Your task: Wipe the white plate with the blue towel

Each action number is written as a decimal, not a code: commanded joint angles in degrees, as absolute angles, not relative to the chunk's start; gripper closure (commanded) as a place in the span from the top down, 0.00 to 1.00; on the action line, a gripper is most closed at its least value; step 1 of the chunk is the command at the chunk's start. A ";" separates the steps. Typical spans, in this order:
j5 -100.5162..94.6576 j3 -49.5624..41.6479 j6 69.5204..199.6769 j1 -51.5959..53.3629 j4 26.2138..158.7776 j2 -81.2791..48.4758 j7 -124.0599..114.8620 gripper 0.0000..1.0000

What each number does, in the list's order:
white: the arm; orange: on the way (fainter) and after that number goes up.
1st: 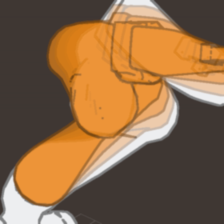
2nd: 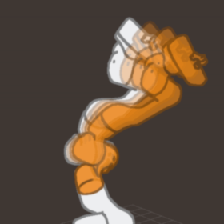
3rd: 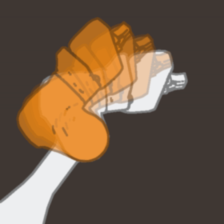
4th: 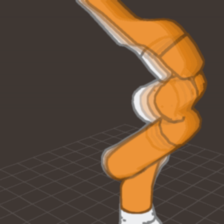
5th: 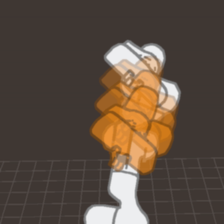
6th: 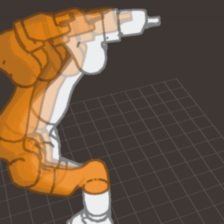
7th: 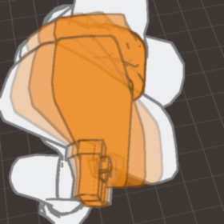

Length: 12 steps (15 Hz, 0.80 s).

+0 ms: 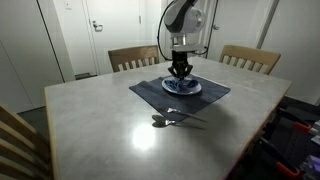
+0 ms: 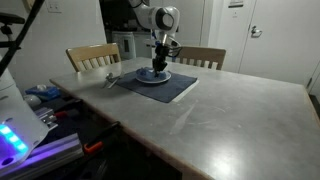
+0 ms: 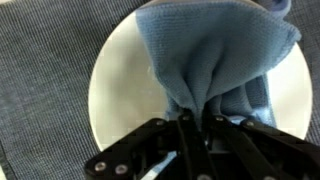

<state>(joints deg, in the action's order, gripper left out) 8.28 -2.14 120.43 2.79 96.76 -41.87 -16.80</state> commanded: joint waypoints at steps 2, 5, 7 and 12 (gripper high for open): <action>14.54 3.33 126.19 -0.48 96.46 -43.30 -7.79 0.03; 14.83 5.15 116.72 -1.19 93.91 -44.06 -3.35 0.03; 13.24 4.37 109.95 -0.40 92.65 -44.28 -3.76 0.03; 8.57 -1.00 101.71 2.49 90.02 -45.51 -14.34 0.03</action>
